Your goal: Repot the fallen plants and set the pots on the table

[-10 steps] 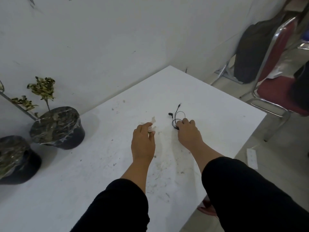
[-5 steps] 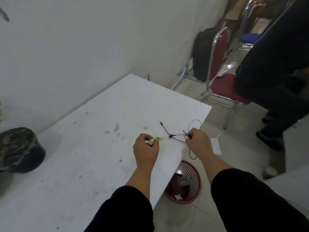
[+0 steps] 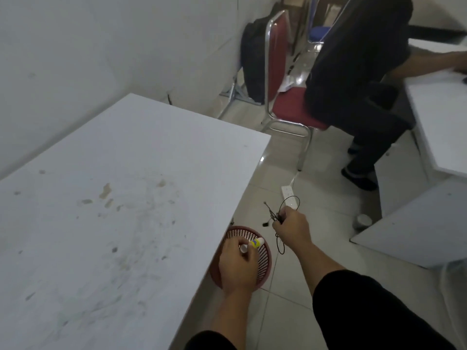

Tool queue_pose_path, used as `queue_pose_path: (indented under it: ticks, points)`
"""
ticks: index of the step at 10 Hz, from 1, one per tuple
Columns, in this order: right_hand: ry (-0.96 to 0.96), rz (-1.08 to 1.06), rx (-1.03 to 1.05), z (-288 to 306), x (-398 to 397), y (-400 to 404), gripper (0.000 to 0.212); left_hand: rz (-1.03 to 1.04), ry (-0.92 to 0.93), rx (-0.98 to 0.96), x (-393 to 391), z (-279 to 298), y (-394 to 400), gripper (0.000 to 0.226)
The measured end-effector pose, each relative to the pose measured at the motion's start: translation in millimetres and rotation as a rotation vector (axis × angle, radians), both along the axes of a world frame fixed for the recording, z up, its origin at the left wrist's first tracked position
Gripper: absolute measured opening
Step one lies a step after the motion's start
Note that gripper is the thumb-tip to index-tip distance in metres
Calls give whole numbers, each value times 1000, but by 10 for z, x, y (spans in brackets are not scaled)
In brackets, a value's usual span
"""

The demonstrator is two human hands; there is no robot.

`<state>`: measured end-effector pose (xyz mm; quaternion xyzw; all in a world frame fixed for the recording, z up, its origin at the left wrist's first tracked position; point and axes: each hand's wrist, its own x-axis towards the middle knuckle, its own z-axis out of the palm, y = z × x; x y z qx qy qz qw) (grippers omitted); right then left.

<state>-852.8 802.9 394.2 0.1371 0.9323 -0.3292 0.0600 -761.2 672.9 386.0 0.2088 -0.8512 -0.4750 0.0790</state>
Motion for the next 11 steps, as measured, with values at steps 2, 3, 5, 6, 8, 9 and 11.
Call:
queue_pose_path:
  ticks: [2,3,5,6,8,9,11]
  points:
    - [-55,75,-21,-804,-70,-167,13,117,-75,-11,-21,-635,-178,9]
    - [-81,116,-23,-1107,-108,-237,19,128,-114,-22,-74,-869,-296,6]
    - [-199,133,62,-1571,-98,-201,32,82,-226,-7,-201,-1230,-345,9]
    - [-170,81,89,-1705,-42,-98,29,19,-270,-9,-256,-1385,-333,13]
    - [-198,94,125,-1748,51,107,28,-93,-390,-86,-374,-1458,-315,23]
    - [-207,77,117,-1620,106,199,27,-96,-429,-125,-358,-1340,-328,22]
    - [-105,62,71,-987,151,274,24,-268,-386,-192,-196,-678,-197,19]
